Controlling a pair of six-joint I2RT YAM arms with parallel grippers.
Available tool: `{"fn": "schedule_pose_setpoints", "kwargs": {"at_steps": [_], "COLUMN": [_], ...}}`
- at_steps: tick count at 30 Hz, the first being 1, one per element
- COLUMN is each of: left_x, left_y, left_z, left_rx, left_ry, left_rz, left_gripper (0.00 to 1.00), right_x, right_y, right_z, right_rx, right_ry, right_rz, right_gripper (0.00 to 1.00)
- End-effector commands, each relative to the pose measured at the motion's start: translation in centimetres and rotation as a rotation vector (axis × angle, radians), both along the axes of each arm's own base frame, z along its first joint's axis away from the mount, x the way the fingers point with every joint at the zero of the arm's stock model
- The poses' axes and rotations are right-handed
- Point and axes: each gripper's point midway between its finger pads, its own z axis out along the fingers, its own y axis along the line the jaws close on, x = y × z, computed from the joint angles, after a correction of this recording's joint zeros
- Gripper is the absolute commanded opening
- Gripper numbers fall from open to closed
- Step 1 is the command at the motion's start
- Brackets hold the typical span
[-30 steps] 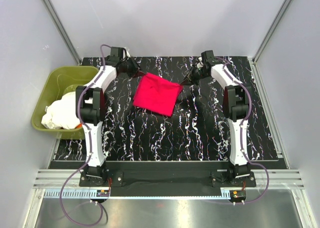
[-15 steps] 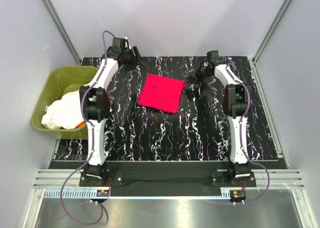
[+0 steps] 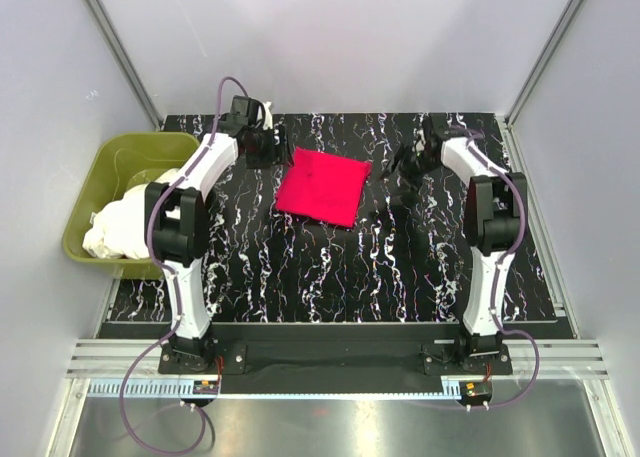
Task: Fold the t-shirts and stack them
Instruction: Fold the tshirt
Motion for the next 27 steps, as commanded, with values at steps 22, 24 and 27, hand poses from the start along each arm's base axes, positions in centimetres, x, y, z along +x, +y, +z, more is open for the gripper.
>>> {"fn": "schedule_pose_setpoints", "kwargs": {"at_steps": [22,24,27], "left_x": [-3.4,-3.8,-4.8], "left_y": [-1.8,-1.9,-2.0], "left_z": [-8.6,-8.8,-9.1], "left_rx": [-0.107,-0.116,-0.126], "left_ry": [0.11,0.119,0.155], "left_rz": [-0.141,-0.144,-0.139], "left_gripper": [0.72,0.71,0.64], "right_x": [-6.4,-6.6,-6.8], "right_y": [8.2,7.6,7.1], "right_z": [-4.4,-4.7,-4.9], "right_rx": [-0.025,-0.063,-0.095], "right_ry": [-0.015,-0.026,-0.037], "right_rz": [0.148,0.168,0.207], "right_gripper": [0.66,0.66,0.67]}}
